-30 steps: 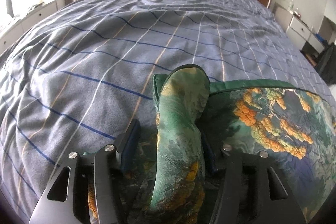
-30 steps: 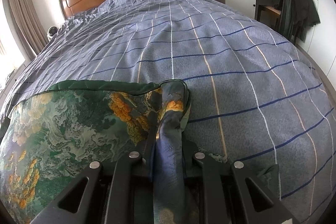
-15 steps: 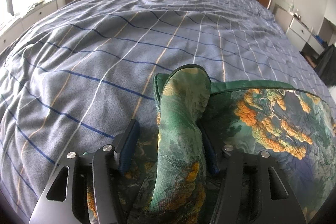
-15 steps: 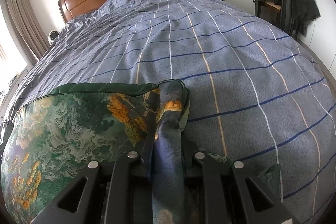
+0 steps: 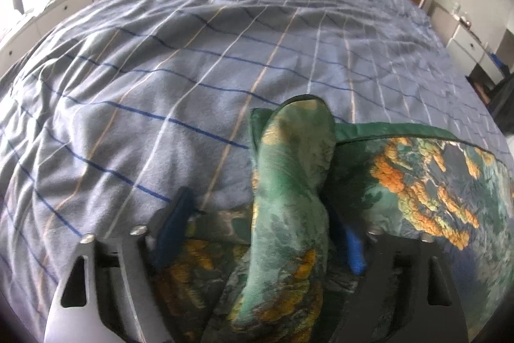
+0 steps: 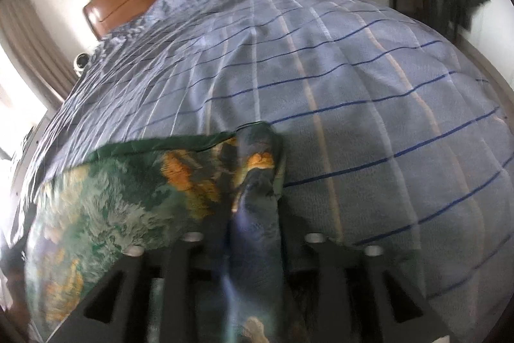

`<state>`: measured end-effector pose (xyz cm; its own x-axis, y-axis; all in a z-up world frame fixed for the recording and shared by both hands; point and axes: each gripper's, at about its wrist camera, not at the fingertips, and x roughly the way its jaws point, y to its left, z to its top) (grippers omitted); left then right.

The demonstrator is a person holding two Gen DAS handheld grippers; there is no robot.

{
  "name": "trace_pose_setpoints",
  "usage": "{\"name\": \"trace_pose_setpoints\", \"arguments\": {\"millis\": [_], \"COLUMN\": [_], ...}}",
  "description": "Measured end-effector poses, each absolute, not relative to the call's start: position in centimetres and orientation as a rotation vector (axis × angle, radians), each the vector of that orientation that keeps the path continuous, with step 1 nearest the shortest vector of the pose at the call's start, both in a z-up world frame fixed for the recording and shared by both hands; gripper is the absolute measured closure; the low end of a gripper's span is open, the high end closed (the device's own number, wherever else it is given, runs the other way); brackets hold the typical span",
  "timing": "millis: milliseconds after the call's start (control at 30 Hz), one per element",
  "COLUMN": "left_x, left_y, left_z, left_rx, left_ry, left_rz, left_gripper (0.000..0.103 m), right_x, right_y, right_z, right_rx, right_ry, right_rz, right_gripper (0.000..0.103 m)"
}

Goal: Fold large clothes

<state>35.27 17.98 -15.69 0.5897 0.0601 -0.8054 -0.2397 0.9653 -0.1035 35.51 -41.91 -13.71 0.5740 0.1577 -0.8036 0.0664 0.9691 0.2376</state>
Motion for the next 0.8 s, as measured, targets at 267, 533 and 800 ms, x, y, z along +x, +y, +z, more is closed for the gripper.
{"name": "trace_pose_setpoints", "arguments": {"millis": [267,533,800], "left_x": [31.4,25.5,26.8], "left_y": [19.2,15.3,3.0], "left_z": [-10.6,-7.6,-5.3], "left_rx": [-0.295,-0.171,-0.029], "left_ry": [0.852,0.82,0.831], "left_rz": [0.156,0.071,-0.185], "left_gripper": [0.009,0.006,0.002], "right_x": [30.0,21.3,14.5], "right_y": [-40.2,-34.2,-39.9], "right_z": [-3.9,-8.9,-6.2], "right_rx": [0.135,-0.128,0.009], "right_ry": [0.845,0.966,0.818], "right_rz": [0.143,0.234,-0.032], "right_gripper": [0.015,0.015,0.015]}}
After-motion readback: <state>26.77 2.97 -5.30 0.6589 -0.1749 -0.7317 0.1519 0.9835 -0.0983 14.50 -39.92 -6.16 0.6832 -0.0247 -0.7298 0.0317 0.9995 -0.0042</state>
